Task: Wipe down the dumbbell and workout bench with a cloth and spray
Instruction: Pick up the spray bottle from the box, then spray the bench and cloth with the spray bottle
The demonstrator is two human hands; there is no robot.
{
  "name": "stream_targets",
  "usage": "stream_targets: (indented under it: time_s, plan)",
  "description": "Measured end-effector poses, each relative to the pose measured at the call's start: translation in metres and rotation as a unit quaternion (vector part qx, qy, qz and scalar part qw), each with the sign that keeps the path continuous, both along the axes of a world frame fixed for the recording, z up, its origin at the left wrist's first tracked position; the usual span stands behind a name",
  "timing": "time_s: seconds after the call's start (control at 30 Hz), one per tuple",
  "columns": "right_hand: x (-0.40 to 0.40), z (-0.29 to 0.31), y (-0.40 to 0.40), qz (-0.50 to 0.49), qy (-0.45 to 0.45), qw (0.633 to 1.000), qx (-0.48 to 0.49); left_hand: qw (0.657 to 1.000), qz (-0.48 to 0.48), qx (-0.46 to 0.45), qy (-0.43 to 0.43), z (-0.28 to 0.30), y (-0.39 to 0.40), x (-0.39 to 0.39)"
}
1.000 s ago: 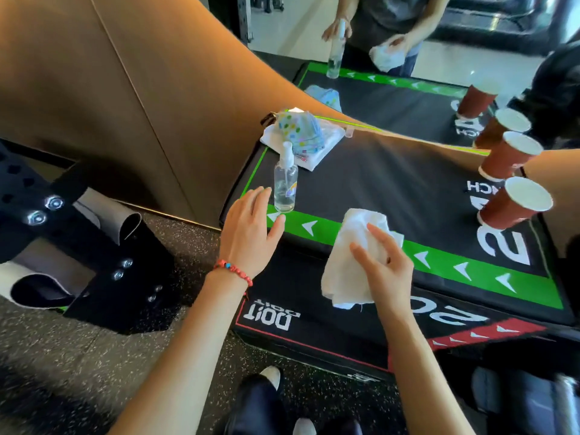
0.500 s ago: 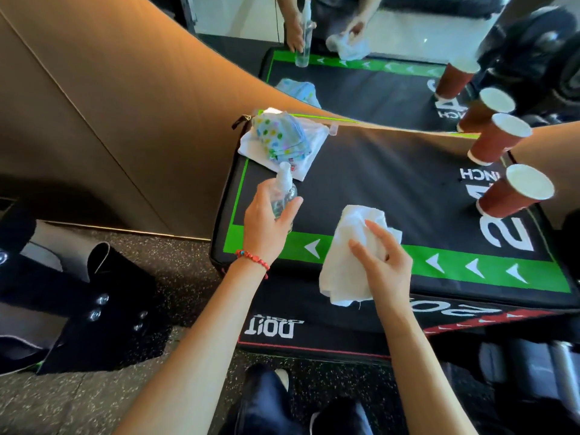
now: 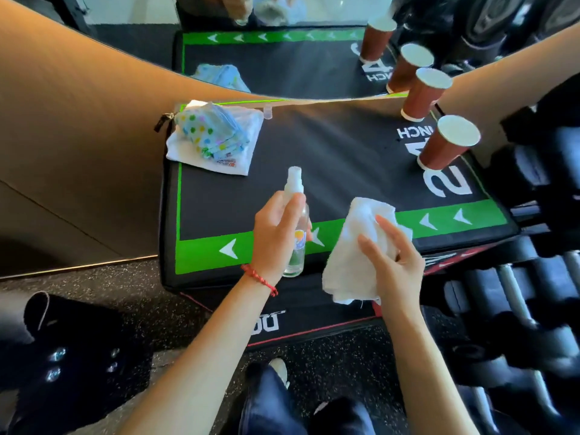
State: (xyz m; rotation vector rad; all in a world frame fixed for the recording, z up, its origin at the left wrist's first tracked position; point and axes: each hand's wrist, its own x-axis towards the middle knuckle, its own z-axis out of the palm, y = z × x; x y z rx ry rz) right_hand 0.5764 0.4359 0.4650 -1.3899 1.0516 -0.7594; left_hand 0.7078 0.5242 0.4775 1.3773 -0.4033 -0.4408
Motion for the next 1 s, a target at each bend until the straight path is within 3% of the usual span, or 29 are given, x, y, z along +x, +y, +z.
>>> stream_targets:
  time_s: [0.33,0.6,0.87,1.0]
  plan:
    - [-0.115,-0.013,0.014,-0.165,0.009,0.986,-0.003,0.976,-0.217,0.008,0.004,-0.021,-0.027,-0.098]
    - [-0.235,-0.027,0.084,-0.294,0.016,0.956,0.015,0.937,-0.348,0.038,-0.002,-0.034,-0.005,-0.201]
    - [-0.34,-0.034,0.193,-0.438,0.02,0.897,0.059,0.866,-0.496,0.066,0.009,-0.045,0.051,-0.316]
    - [-0.379,-0.037,0.239,-0.514,0.007,0.855,0.072,0.806,-0.588,0.064,-0.002,-0.047,0.074,-0.365]
